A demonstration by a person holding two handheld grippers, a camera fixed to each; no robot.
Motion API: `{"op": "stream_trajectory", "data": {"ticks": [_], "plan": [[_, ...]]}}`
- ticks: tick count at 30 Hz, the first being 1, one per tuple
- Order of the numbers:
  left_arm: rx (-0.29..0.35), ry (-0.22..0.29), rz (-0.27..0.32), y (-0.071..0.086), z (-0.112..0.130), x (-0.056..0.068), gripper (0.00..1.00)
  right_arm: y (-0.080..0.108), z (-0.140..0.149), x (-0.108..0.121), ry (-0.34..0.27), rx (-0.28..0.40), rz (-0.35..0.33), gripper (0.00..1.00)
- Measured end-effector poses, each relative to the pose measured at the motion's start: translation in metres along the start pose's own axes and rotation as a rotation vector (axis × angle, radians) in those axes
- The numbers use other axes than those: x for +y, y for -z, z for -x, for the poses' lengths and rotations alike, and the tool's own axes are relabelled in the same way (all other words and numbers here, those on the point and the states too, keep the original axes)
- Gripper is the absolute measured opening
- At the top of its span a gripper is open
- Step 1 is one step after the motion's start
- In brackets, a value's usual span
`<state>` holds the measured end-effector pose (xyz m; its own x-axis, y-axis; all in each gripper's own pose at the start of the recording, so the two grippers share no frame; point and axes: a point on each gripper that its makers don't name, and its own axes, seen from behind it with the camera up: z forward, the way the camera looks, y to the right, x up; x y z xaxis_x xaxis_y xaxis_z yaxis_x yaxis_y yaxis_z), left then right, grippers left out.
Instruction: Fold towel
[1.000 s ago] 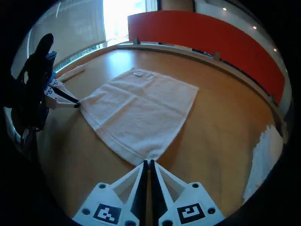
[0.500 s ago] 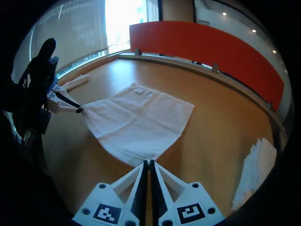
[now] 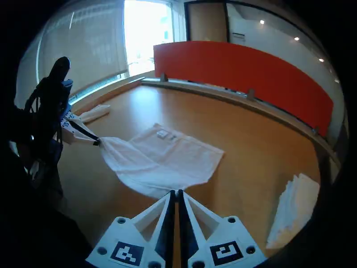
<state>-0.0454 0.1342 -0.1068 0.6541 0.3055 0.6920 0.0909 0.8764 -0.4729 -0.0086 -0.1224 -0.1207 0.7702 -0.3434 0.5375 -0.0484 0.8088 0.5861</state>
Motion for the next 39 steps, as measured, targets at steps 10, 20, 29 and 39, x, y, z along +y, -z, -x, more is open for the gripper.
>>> {"op": "stream_trajectory", "data": {"ticks": [10,20,29,39], "plan": [[-0.038,0.042,0.025,0.021,0.001,0.010,0.12,0.021,-0.007,-0.007,-0.012,0.005,0.002,0.04],[-0.059,0.052,0.053,0.039,0.006,0.024,0.12,0.040,-0.003,-0.010,-0.022,-0.010,0.007,0.05],[-0.066,0.074,0.059,0.038,0.008,0.029,0.12,0.040,-0.003,-0.007,-0.026,-0.013,0.012,0.05],[-0.060,0.102,0.062,0.034,-0.002,0.025,0.12,0.030,-0.010,-0.003,-0.017,-0.009,0.013,0.05]]}}
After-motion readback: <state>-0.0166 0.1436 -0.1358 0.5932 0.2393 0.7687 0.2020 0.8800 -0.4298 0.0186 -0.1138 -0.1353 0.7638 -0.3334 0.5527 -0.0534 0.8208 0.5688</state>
